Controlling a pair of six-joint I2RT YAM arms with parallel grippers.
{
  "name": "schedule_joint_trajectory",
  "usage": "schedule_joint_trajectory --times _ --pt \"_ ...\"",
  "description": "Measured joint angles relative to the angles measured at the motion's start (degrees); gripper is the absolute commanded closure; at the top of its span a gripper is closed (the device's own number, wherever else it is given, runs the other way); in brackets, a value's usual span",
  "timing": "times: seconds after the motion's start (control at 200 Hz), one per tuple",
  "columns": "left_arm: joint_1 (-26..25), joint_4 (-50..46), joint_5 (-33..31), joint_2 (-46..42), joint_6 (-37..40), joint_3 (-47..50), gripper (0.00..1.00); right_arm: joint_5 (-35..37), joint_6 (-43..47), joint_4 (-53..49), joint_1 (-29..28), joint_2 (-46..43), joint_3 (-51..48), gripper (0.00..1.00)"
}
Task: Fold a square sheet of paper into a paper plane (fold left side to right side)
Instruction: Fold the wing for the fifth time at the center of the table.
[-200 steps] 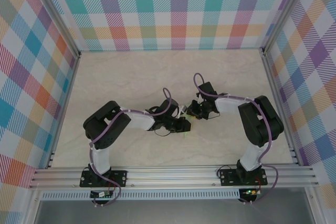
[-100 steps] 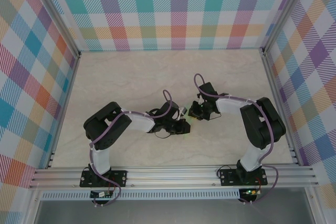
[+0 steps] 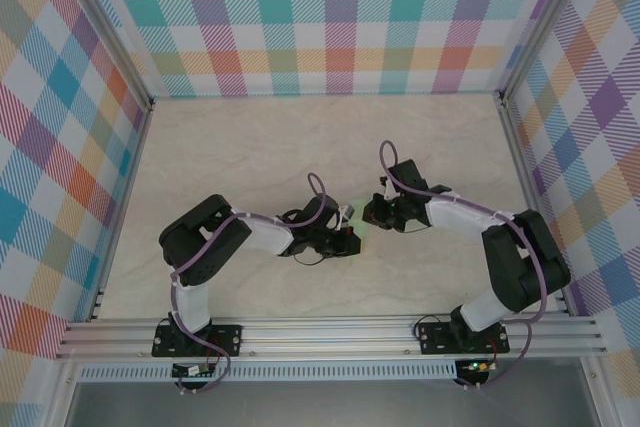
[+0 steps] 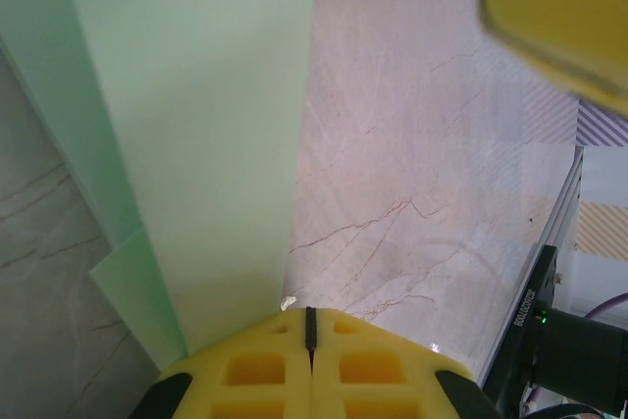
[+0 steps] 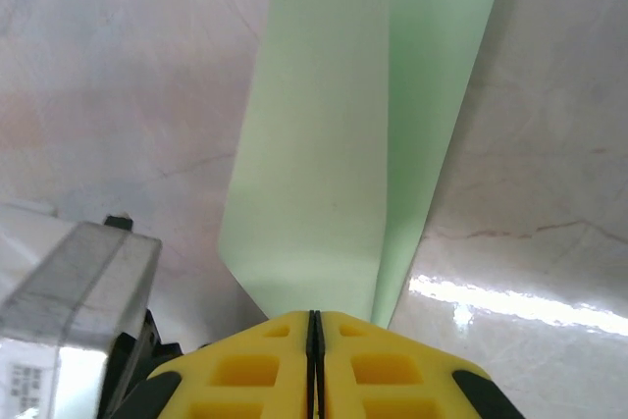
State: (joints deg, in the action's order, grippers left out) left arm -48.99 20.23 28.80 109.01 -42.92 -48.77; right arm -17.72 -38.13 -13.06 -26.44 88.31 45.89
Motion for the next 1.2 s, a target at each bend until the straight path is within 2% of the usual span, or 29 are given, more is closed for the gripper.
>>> schedule_joint_trajectory --times 0.425,0.94,1.2 --pt "-0.02 0.09 0.0 0.0 -0.15 0.0 1.0 -3.13 -0.37 4.76 -1.42 7.63 0.0 0.89" --pt "-0.07 1.31 -0.42 0.0 -0.81 0.61 1.0 -0.02 1.33 3.82 -1.42 10.08 2.01 0.88" --pt "-0.07 2.64 -0.44 0.0 -1.11 1.22 1.0 3.23 3.08 3.96 2.12 11.69 4.83 0.88"
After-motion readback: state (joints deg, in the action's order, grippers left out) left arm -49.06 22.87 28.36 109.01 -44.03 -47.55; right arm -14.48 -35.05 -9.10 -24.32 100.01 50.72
